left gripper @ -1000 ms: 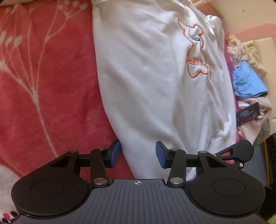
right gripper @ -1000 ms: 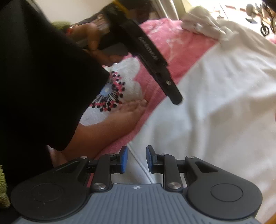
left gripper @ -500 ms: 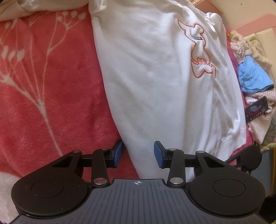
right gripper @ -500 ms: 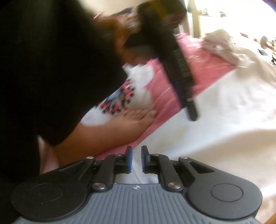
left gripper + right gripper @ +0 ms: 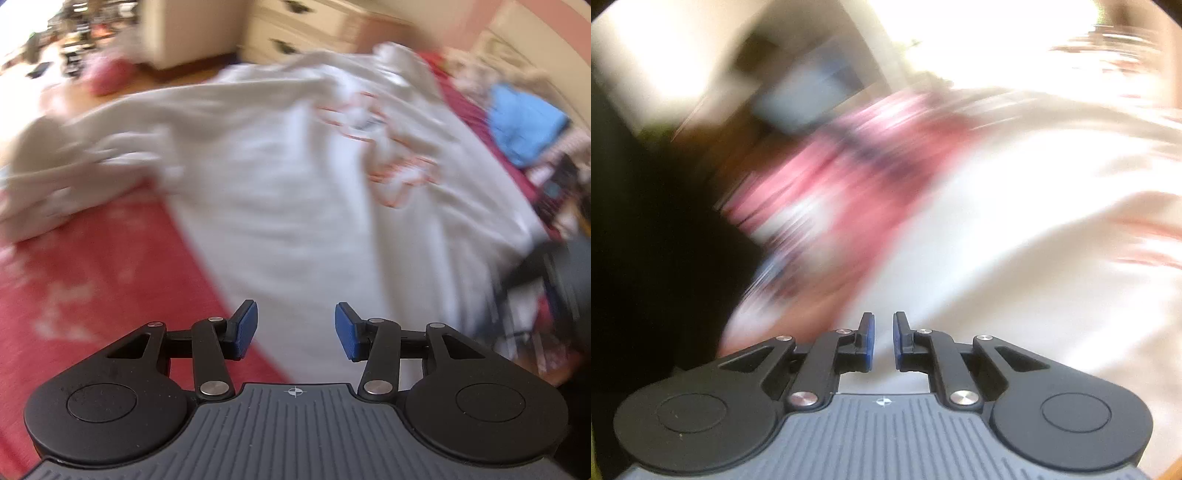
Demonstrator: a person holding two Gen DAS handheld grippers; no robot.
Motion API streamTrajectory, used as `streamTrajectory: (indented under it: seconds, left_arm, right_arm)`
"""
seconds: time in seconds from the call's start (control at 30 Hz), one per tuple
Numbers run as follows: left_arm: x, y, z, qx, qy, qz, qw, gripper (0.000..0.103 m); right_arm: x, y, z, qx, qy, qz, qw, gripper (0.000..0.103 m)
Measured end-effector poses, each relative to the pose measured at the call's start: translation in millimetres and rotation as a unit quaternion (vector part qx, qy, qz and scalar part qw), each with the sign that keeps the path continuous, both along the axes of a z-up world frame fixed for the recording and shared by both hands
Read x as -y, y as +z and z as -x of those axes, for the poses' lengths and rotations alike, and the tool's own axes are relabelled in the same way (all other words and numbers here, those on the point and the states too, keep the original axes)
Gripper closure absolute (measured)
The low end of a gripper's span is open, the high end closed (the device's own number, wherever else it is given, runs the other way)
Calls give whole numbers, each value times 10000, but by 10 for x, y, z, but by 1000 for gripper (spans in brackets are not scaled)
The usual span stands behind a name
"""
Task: Fold clothes
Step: 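Pinch and tug the sweatshirt body with the right gripper to smooth it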
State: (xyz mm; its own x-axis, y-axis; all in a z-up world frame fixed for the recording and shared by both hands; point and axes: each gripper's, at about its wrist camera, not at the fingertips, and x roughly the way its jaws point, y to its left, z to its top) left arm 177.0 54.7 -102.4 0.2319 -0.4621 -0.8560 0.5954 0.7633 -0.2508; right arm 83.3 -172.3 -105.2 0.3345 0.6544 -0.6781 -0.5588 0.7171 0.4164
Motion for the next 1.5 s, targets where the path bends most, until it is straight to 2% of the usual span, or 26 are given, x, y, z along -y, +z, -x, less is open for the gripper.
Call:
streamTrajectory:
  seconds: [0.03,0.1,0.17,0.23,0.33,0.4,0.47,0.53,0.63,0.7,0.77,0.83,1.0,1.07,1.17,1.27,1.5]
  left_arm:
    - [85,-45,8,-97,-146,62,9998,57]
    - [252,-159,30,-251,-418,61,9988,57]
    - [383,-259,60,-328,-656,-44,9973,57]
    - [477,-346,90,-375,-856,-177,9955,57]
    - [450,-386,84,-430,-938,-194,9945,57]
    - [412,-385,60,-520,-912,-153,9944,57]
    - [390,-388,38,-592,-870,-124,9944,57]
    - [392,-395,13,-648,-827,-108,9944,57]
    - [412,-390,34,-646,-778,-140,9948,57]
    - [423,-388,50,-646,-782,-166,9947,56]
    - [434,-387,60,-654,-799,-197,9945,56]
    - [419,-385,63,-660,-823,-192,9942,56]
    - [395,-384,24,-746,-813,-141,9938,56]
    - [405,-363,-4,-806,-769,-120,9937,55]
    - [427,-289,-16,-673,-736,-49,9950,55]
    - [479,-248,-9,-518,-747,-41,9958,55]
    - [539,-354,5,-685,-781,-63,9946,55]
  right_arm:
    - [190,-9,-41,36,-523,140,9985,92]
    - [553,-46,-107,60,-1486,485,9877,92]
    - [802,-155,4,-46,-1917,1324,9725,92]
    - [1055,-231,183,-159,-2244,2103,9514,93]
    - [1532,-155,550,-562,-2715,2329,9322,93]
    - [1623,-85,658,-763,-2925,2379,9230,93]
    - [1531,40,593,-538,-2756,2496,9267,91]
    - [1329,52,423,-154,-2404,2236,9444,91]
    - [990,13,91,128,-1828,1604,9699,91]
    - [764,-92,-55,173,-1405,1481,9788,91]
    - [660,-192,-25,80,-1069,1508,9827,91]
    - [714,-248,121,-164,-1024,1741,9793,91]
    - [1085,-162,562,-905,-1416,1754,9700,90]
    - [1108,-90,483,-712,-1600,1648,9706,90]
    - [1118,-7,290,-361,-1933,1440,9699,90]
    - [1269,-49,368,-449,-2213,1637,9603,90]
    - [1621,-147,550,-653,-2854,2089,9331,91]
